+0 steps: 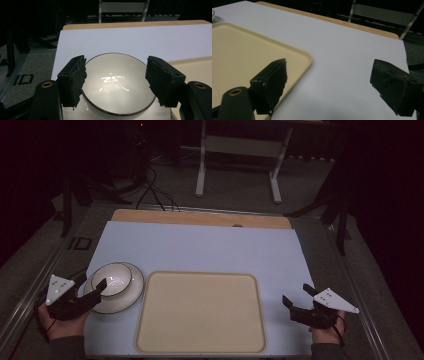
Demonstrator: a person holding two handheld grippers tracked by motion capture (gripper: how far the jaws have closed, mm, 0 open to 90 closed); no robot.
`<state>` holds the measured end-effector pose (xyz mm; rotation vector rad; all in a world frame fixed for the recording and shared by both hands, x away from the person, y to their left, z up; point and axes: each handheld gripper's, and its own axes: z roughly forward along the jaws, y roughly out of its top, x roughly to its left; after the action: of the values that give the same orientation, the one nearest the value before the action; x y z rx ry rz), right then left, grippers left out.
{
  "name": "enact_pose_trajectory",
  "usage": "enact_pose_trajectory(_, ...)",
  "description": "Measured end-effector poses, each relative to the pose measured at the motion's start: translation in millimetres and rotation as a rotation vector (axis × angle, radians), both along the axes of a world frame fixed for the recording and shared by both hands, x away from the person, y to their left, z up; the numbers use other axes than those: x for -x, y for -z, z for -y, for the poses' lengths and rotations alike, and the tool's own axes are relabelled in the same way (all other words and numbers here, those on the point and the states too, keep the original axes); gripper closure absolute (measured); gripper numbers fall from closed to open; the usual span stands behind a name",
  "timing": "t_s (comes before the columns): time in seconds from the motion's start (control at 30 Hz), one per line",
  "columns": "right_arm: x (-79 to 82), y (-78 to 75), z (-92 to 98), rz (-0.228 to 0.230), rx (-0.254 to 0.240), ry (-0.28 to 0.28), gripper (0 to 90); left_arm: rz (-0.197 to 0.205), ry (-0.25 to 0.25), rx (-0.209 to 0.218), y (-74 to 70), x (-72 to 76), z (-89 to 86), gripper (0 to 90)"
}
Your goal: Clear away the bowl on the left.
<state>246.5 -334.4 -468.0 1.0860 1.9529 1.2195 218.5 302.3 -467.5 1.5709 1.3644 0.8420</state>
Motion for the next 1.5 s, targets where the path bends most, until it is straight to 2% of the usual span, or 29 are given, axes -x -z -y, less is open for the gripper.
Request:
enact_pose_trajectory(0.17, 0.6, -0.4, 0.0, 0.006, 0.002, 0.007, 13.8, -0.007, -0.009, -0.012, 0.7, -1.8, 1.6, 33.5)
enact_pose_trajectory(0.2, 0.8, -0.5, 0.6, 0.004, 0.000, 0.012, 13.8, -0.024, -0.006, 0.002, 0.1, -3.0, 1.1, 34.7)
enact_pose_trajectory(0.3, 0.6, -0.6, 1.4, 0.008, -0.001, 0.017, 13.8, -0.033, -0.011, -0.009, 0.4, -5.4, 2.1, 36.2)
enact_pose_trajectory(0.4, 0.5, -0.6, 1.5, 0.007, -0.002, 0.020, 13.8, -0.028, -0.017, -0.003, 0.2, -7.3, 2.1, 34.9)
enact_pose_trajectory(0.5, 0.4, -0.6, 1.7, 0.009, -0.005, 0.021, 13.8, -0.038, -0.021, 0.028, 0.3, -12.2, 0.2, 34.0)
enact_pose_trajectory(0.63, 0.8, -0.8, 2.3, 0.011, -0.005, 0.023, 13.8, -0.043, -0.031, 0.033, 0.9, -15.1, -1.7, 33.0)
enact_pose_trajectory(0.8, 0.2, -0.8, 2.1, 0.013, -0.006, 0.027, 13.8, -0.056, -0.074, 0.046, 1.1, -24.7, -8.0, 31.9)
enact_pose_trajectory(1.0, 1.0, -1.8, 3.5, 0.026, -0.016, 0.032, 13.8, -0.074, -0.111, 0.042, 4.9, -33.7, -13.1, 32.4)
enact_pose_trajectory(1.1, 1.8, -2.6, 3.2, 0.037, -0.018, 0.029, 13.8, -0.076, -0.132, 0.064, 6.3, -38.4, -16.3, 32.6)
enact_pose_trajectory(1.27, 2.1, -2.8, 2.4, 0.043, -0.015, 0.026, 13.8, -0.112, -0.166, 0.098, 10.7, -48.5, -22.2, 33.4)
enact_pose_trajectory(1.4, 2.1, -2.9, 3.0, 0.048, -0.017, 0.027, 13.8, -0.119, -0.176, 0.095, 12.4, -51.1, -24.3, 34.3)
enact_pose_trajectory(1.5, 2.3, -3.1, 3.5, 0.047, -0.021, 0.034, 13.8, -0.144, -0.192, 0.087, 17.1, -56.8, -28.9, 35.0)
